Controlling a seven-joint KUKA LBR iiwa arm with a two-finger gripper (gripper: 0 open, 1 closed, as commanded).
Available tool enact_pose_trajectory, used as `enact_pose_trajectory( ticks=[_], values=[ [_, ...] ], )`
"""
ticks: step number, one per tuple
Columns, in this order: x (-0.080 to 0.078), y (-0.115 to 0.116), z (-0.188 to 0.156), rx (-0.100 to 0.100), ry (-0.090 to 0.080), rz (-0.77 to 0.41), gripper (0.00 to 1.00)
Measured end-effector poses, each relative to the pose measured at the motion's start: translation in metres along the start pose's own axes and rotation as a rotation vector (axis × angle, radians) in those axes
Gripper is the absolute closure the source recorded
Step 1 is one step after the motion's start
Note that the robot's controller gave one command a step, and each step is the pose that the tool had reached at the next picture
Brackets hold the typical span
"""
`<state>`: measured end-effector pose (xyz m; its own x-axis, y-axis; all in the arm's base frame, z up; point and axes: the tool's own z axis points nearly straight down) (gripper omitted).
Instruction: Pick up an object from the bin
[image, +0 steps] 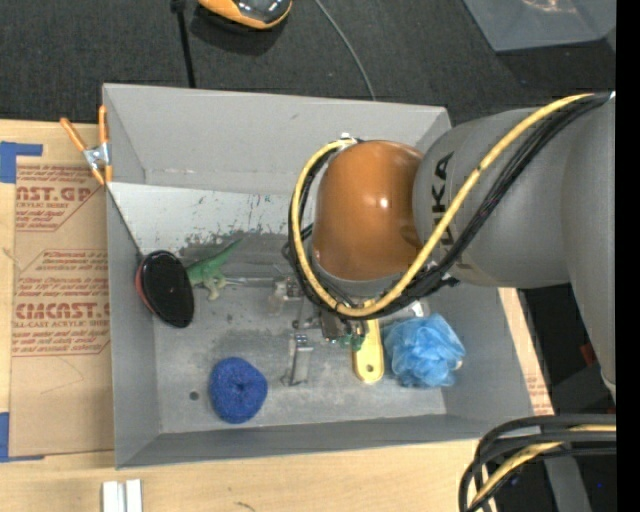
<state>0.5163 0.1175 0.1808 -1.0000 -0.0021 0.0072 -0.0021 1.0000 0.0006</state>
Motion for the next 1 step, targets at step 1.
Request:
enact_pose_trajectory(
  ticks=[1],
  values=[
    [-0.0016,-0.0005,-0.0044,-0.001,-0.007,0.001,0.0]
  ],
)
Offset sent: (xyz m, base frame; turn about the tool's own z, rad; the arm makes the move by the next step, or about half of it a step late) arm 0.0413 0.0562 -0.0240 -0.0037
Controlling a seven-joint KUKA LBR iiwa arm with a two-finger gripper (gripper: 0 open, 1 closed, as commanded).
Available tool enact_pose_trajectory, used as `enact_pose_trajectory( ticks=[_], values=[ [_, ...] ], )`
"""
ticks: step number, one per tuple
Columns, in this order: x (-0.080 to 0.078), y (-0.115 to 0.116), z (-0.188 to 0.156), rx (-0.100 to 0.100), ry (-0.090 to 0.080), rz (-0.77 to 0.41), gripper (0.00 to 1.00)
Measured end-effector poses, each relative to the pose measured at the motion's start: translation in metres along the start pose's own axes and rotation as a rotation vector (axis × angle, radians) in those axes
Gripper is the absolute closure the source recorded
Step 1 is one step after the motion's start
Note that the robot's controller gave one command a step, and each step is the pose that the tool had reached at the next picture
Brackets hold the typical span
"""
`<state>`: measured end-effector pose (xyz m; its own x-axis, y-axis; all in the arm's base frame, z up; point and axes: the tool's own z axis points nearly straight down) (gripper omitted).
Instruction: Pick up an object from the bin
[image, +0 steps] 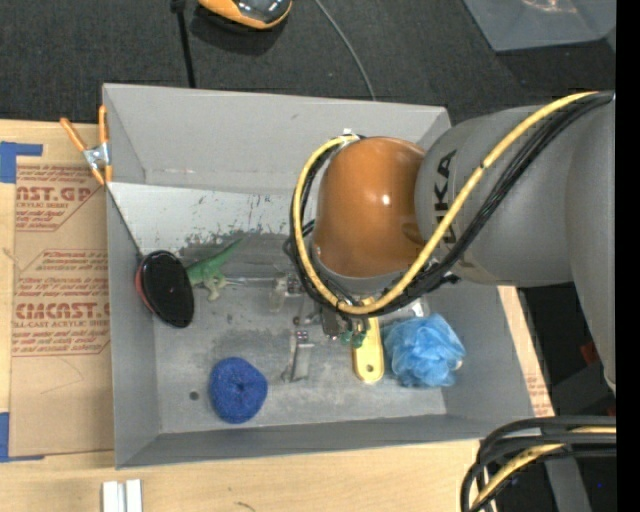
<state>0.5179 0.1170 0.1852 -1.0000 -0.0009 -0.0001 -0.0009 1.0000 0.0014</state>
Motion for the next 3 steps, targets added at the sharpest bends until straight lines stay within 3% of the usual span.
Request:
enact_pose_trajectory(
  ticks=[1,2,3],
  values=[
    [-0.025,0.033,0.016,0.0,0.0,0.0,0.0],
    [-0.041,0.052,0.055,-0.003,-0.006,-0.049,0.0],
    [-0.018,0.035,0.085,0.0,0.003,-0.236,0.0]
  ],
)
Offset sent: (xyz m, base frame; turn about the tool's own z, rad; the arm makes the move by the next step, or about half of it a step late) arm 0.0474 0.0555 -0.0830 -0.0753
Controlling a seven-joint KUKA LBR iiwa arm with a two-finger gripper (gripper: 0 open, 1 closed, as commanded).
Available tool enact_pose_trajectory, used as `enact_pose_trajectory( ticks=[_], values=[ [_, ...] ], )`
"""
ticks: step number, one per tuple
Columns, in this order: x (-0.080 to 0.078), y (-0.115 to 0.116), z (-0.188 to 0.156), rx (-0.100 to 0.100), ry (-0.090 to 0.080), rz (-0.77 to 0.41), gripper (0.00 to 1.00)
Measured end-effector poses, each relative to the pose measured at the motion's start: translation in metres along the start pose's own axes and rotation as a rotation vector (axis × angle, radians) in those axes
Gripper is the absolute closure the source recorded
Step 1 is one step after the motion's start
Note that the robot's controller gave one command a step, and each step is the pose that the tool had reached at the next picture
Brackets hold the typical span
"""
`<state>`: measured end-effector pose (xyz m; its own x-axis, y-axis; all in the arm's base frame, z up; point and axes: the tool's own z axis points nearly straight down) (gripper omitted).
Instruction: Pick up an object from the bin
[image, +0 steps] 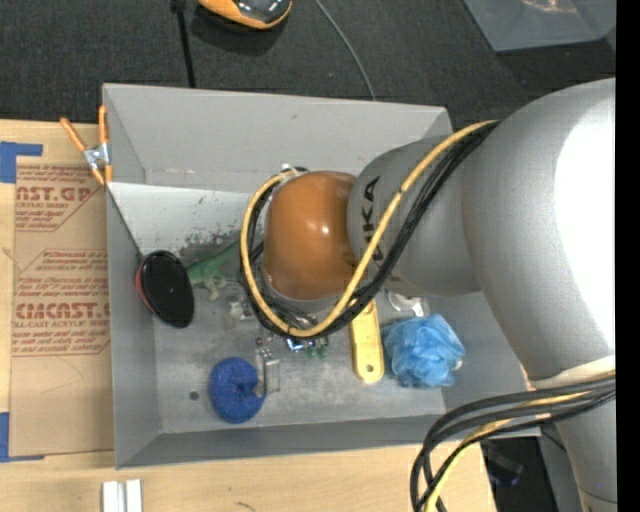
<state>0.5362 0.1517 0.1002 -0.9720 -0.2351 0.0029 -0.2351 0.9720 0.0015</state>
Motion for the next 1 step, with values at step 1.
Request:
enact_pose_trajectory(
  ticks=[1],
  values=[
    [0.0105,0.003,0.0157,0.002,-0.006,-0.188,0.0]
  ],
)
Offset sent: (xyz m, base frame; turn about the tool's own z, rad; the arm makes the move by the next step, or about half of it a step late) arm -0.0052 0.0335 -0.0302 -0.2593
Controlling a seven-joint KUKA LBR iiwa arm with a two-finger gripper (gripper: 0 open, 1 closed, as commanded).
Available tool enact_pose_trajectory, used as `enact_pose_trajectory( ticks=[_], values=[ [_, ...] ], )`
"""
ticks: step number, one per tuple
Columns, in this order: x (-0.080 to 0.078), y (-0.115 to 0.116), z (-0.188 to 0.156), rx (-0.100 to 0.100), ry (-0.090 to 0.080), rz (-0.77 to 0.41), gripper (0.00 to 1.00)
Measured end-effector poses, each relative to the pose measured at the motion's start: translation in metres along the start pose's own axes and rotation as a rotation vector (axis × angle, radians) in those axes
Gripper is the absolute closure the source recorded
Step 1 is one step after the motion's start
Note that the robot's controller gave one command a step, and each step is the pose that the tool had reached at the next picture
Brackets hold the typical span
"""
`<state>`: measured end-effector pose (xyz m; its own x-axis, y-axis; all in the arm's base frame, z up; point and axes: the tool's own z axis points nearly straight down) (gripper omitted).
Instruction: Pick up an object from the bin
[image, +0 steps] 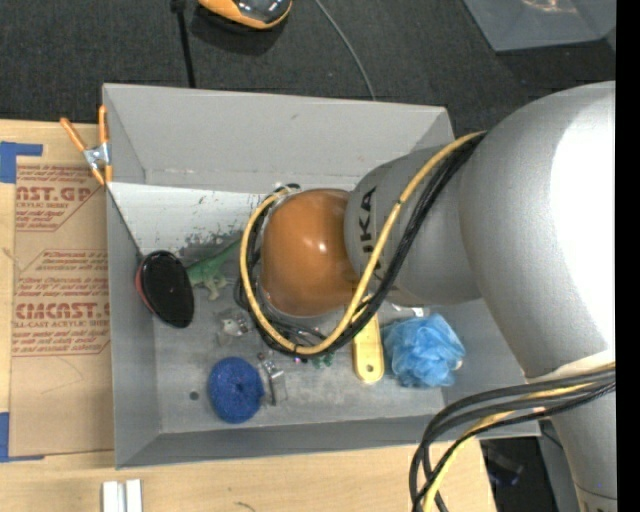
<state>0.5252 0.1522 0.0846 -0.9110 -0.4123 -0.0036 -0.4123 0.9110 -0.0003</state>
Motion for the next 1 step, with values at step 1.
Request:
enact_pose_trajectory(
  ticks=[1],
  values=[
    [-0.0091,0.0169,0.009,-0.004,0.002,0.01,0.0]
  ],
)
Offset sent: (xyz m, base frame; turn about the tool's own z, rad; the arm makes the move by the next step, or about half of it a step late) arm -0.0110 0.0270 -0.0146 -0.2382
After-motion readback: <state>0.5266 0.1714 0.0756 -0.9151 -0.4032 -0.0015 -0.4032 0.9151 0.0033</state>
